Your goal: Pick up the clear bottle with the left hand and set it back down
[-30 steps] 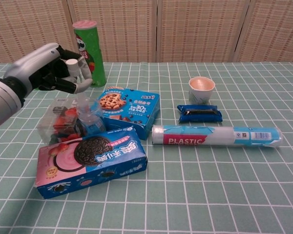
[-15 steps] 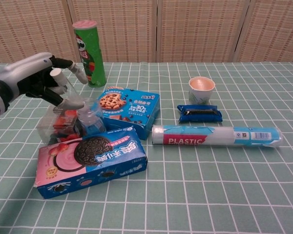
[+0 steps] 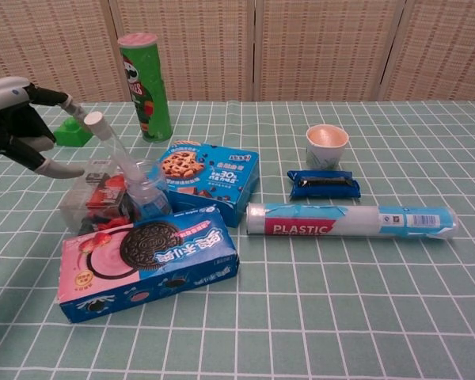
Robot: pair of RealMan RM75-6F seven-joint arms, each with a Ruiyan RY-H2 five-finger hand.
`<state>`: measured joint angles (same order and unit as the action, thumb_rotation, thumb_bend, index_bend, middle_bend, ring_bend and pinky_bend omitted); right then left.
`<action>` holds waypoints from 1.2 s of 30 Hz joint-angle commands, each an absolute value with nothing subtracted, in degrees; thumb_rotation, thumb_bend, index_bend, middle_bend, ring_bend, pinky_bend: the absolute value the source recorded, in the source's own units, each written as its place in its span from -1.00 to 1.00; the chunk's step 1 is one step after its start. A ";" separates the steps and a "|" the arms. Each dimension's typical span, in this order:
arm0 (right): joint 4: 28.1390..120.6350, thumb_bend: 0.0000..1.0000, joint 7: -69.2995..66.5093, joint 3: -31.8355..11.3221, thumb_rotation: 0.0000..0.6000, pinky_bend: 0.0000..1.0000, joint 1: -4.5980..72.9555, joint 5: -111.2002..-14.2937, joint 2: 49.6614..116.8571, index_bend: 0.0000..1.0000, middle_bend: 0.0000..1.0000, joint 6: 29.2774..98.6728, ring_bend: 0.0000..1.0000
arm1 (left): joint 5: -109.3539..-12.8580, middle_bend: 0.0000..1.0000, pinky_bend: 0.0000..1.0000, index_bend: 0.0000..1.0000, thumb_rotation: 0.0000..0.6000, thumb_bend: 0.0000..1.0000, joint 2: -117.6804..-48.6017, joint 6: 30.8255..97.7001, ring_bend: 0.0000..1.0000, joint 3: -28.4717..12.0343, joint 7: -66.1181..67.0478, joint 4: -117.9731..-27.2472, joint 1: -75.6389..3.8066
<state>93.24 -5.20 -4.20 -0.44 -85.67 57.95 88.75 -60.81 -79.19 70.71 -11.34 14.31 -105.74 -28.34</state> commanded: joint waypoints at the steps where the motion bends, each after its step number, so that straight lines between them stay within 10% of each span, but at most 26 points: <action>1: 93.36 -0.87 -4.65 -4.27 1.00 0.05 -0.38 -85.39 58.12 -0.56 -0.34 88.64 -0.49 | -62.28 1.00 1.00 -0.16 1.00 -0.96 -75.86 73.07 1.00 -9.62 14.65 -107.07 -25.84; 22: 94.57 -0.87 1.92 -5.18 1.00 0.05 0.77 -81.49 59.78 -0.56 -0.34 86.03 -0.49 | -80.37 0.96 1.00 -0.16 1.00 -0.96 -66.21 88.18 1.00 2.48 24.46 -101.84 -12.34; 36: 94.53 -0.81 5.40 -5.52 1.00 0.05 2.13 -78.34 60.34 -0.56 -0.33 82.66 -0.49 | -81.26 0.94 1.00 -0.16 1.00 -0.96 -66.27 86.76 0.98 1.63 20.43 -97.00 -10.31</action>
